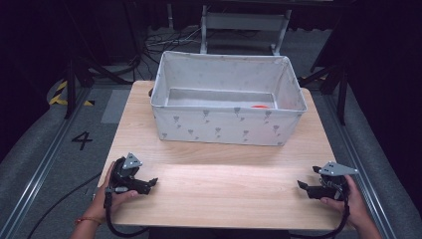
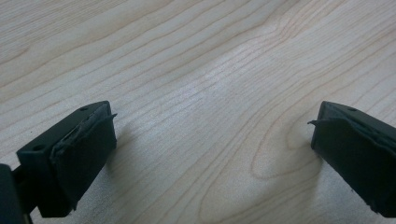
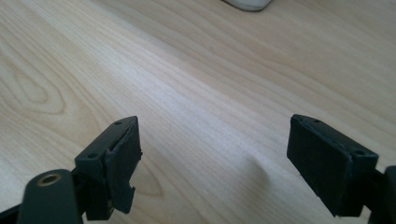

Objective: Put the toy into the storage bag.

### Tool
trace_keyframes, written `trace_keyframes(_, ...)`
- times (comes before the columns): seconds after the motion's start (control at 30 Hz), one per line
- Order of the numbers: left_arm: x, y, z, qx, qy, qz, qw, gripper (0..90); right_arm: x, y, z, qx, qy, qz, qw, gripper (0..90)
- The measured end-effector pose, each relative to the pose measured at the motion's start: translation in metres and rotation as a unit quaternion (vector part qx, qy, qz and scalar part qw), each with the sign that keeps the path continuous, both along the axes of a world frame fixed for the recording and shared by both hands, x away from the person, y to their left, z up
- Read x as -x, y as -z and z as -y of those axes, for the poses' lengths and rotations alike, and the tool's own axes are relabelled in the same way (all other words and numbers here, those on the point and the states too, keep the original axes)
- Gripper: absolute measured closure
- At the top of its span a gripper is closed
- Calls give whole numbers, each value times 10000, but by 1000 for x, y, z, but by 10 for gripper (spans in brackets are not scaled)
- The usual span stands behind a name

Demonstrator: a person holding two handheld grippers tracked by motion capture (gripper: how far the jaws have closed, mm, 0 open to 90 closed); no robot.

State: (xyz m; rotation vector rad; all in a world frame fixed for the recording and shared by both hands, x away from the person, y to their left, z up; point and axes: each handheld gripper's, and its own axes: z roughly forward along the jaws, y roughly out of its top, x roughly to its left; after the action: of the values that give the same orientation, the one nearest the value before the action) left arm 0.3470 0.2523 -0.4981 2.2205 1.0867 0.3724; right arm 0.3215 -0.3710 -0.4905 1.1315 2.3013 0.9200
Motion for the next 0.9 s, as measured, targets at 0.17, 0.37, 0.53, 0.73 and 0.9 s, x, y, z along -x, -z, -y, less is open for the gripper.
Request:
trace_keyframes(0.17, 0, 0, 0, 1, 1, 2, 10000, 4, 3, 5, 4, -136, 102, -62, 9998, 183)
trace_keyframes(0.37, 0, 0, 0, -4, -2, 15, 10000, 3, 5, 13, 9, -434, 292, -175, 9985, 170)
trace_keyframes(0.53, 0, 0, 0, -4, 16, 0, 10000, 2, 5, 13, 9, -410, 385, -190, 9982, 150)
trace_keyframes(0.73, 0, 0, 0, -4, 7, 2, 10000, 2, 5, 13, 9, -404, 395, -189, 9982, 147)
trace_keyframes(0.9, -1, 0, 0, -11, 13, 2, 10000, 2, 5, 14, 8, -404, 441, -189, 9980, 135)
